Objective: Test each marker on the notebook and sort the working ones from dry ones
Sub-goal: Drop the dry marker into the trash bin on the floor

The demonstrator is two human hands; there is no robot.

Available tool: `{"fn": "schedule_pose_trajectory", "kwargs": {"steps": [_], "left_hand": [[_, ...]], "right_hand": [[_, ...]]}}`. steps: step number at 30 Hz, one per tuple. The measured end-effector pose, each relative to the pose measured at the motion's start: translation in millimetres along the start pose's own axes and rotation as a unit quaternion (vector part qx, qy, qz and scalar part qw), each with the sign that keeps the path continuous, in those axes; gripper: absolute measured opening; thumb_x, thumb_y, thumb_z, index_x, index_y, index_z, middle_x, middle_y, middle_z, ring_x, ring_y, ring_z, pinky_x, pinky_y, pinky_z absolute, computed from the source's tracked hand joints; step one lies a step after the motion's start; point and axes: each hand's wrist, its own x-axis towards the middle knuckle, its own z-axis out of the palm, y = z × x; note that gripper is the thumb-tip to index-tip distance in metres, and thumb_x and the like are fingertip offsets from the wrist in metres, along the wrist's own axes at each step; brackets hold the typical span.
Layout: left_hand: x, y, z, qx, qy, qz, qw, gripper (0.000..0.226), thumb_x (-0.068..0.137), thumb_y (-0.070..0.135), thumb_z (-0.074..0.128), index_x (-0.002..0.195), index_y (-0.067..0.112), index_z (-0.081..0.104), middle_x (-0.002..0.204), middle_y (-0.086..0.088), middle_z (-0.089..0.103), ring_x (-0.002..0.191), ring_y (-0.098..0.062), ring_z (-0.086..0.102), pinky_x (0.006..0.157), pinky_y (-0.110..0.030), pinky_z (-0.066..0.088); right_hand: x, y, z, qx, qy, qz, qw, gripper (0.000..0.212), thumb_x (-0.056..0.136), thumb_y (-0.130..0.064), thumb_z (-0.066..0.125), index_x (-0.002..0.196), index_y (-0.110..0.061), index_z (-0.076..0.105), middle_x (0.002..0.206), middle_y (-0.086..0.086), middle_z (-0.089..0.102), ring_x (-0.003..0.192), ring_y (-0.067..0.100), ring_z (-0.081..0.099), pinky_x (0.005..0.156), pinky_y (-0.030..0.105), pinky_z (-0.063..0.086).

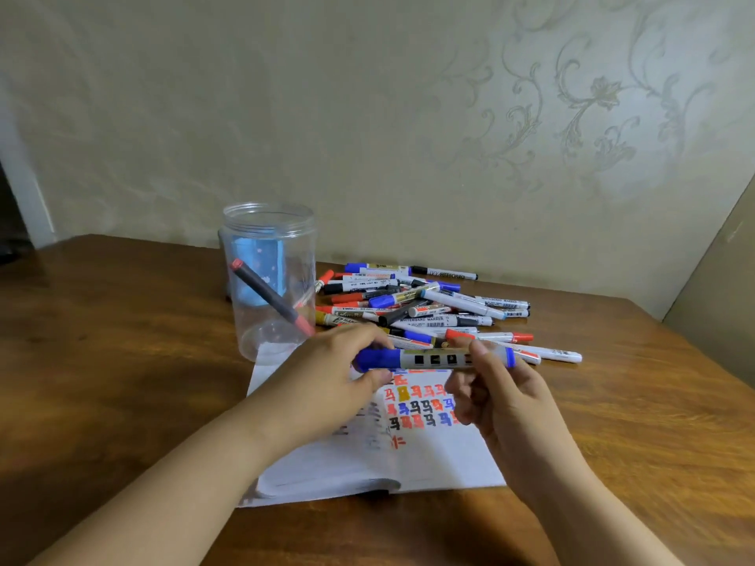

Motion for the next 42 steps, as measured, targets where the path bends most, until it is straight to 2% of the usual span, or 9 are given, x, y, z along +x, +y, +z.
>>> {"fn": "schedule_pose_trajectory", "kwargs": {"steps": [3,7,14,18,23,25,30,35,42], "left_hand": [[-27.1,2.3,-26.4,0.043,0.040,0.003,0.998,0.020,0.084,0.029,0.063,0.097,0.039,0.051,0.091,0.028,0.049,0.090,0.007,0.048,0.072,-0.007,0.034],[-107.3,-1.3,-73.8,0.094,0.114,-0.022,0.989,0.020,0.083,0.027,0.063,0.101,0.033,0.057,0.095,0.022,0.047,0.093,0.001,0.050,0.075,-0.009,0.040],[-277.1,-15.9,-150.5,0.173,0.217,-0.152,0.948,0.025,0.085,0.036,0.053,0.108,0.029,0.058,0.100,0.019,0.050,0.095,-0.002,0.054,0.082,-0.019,0.044],[-400.2,-31.7,-172.9,0.215,0.264,-0.282,0.897,0.027,0.083,0.027,0.059,0.108,0.020,0.061,0.102,0.010,0.056,0.091,-0.001,0.052,0.082,-0.018,0.042],[-549.2,-46.5,-170.9,0.212,0.305,-0.449,0.813,0.039,0.079,0.041,0.049,0.112,0.023,0.058,0.096,0.015,0.052,0.085,-0.001,0.053,0.082,-0.015,0.041],[-591.1,-46.4,-169.9,0.207,0.314,-0.502,0.779,0.036,0.082,0.039,0.053,0.116,0.027,0.055,0.094,0.016,0.054,0.084,-0.002,0.055,0.081,-0.023,0.046],[-641.1,-38.1,-160.7,0.189,0.311,-0.598,0.714,0.038,0.087,0.022,0.059,0.124,0.025,0.050,0.086,0.015,0.055,0.080,-0.003,0.056,0.073,-0.026,0.047],[-642.9,-36.8,-153.7,0.173,0.301,-0.612,0.710,0.037,0.088,0.022,0.057,0.124,0.023,0.051,0.090,0.014,0.057,0.082,-0.009,0.058,0.079,-0.034,0.050],[-556.3,-54.3,-166.9,0.207,0.284,-0.519,0.779,0.027,0.088,0.031,0.054,0.115,0.029,0.053,0.088,0.019,0.057,0.082,-0.005,0.058,0.071,-0.026,0.047]], "right_hand": [[-12.0,-12.7,20.1,-0.022,-0.058,-0.002,0.998,0.042,0.070,-0.039,0.056,0.102,-0.014,0.066,0.061,0.008,0.056,0.053,0.014,0.051,0.049,0.025,0.042],[-43.1,-13.1,70.4,-0.011,-0.159,-0.040,0.986,0.034,0.075,-0.036,0.053,0.099,-0.015,0.065,0.064,0.010,0.061,0.050,0.015,0.049,0.043,0.022,0.039],[-117.9,25.3,200.1,-0.021,-0.371,-0.056,0.927,0.027,0.083,-0.034,0.051,0.097,-0.017,0.066,0.067,0.007,0.065,0.048,0.015,0.052,0.042,0.021,0.039],[-183.8,84.6,284.8,-0.034,-0.472,-0.010,0.881,0.018,0.096,-0.017,0.046,0.098,-0.012,0.063,0.067,0.006,0.065,0.047,0.013,0.050,0.042,0.020,0.037],[-269.3,170.7,362.5,-0.078,-0.567,0.055,0.818,0.015,0.097,-0.015,0.047,0.096,-0.009,0.061,0.064,0.007,0.064,0.047,0.012,0.050,0.042,0.019,0.037],[-297.5,204.6,382.0,-0.103,-0.593,0.086,0.794,0.011,0.096,-0.013,0.048,0.098,-0.009,0.058,0.065,0.007,0.062,0.044,0.009,0.050,0.042,0.017,0.038],[-338.9,279.7,396.0,-0.305,-0.648,0.124,0.687,0.031,0.095,-0.030,0.052,0.124,-0.023,0.048,0.084,-0.003,0.065,0.063,0.004,0.060,0.050,0.012,0.045],[-330.3,281.7,392.0,-0.367,-0.665,0.062,0.648,0.024,0.095,-0.033,0.051,0.118,-0.026,0.053,0.094,-0.003,0.063,0.077,0.006,0.061,0.055,0.012,0.047],[-257.8,199.6,373.2,-0.362,-0.656,-0.143,0.647,0.028,0.092,-0.029,0.057,0.120,-0.024,0.053,0.098,-0.007,0.060,0.087,0.006,0.059,0.073,0.015,0.049]]}}
